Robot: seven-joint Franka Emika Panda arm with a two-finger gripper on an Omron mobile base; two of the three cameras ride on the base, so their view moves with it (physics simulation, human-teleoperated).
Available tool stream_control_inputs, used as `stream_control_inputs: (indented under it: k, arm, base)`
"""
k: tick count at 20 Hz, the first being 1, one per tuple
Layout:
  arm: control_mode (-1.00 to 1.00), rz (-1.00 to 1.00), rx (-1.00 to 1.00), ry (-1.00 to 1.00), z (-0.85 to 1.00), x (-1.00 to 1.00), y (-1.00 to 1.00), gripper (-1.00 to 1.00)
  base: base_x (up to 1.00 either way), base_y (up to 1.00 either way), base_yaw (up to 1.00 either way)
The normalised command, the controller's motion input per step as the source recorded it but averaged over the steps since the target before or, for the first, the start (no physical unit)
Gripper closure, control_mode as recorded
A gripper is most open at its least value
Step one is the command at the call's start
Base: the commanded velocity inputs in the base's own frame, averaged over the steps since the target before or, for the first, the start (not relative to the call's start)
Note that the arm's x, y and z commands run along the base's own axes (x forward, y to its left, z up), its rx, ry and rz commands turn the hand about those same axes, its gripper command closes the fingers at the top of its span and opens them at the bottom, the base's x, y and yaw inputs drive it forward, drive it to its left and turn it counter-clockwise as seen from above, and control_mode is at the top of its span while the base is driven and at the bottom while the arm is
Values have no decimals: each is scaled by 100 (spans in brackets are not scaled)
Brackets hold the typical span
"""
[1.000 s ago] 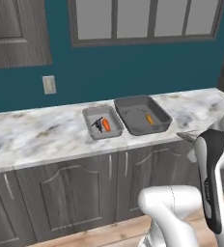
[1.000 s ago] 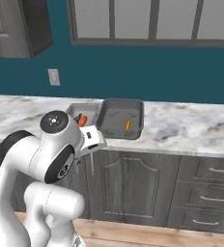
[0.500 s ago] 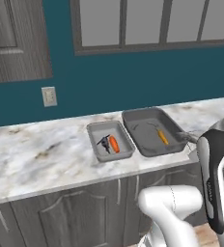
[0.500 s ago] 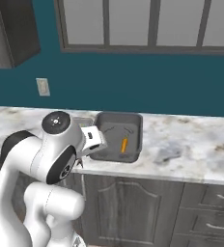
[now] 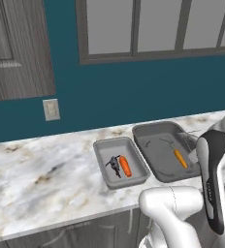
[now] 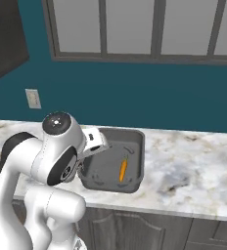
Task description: Place one carrot and one fish in each tupperware on the nearby counter, to pack two identical lunches.
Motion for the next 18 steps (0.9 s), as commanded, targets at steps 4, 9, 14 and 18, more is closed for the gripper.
stream_control_inputs:
  k: [4, 9, 14, 18]
  arm:
    - [100, 0, 0, 0, 0, 0, 0, 100]
    - [-100, -4, 0, 9, -31, 54, -3, 100]
    - [-100, -13, 3, 10, -23, 49, -3, 100]
    - [-100, -18, 4, 3, -25, 33, 0, 100]
  base:
    - [60, 0, 0]
    - [0, 0, 0]
    - [0, 0, 0]
    - [0, 0, 0]
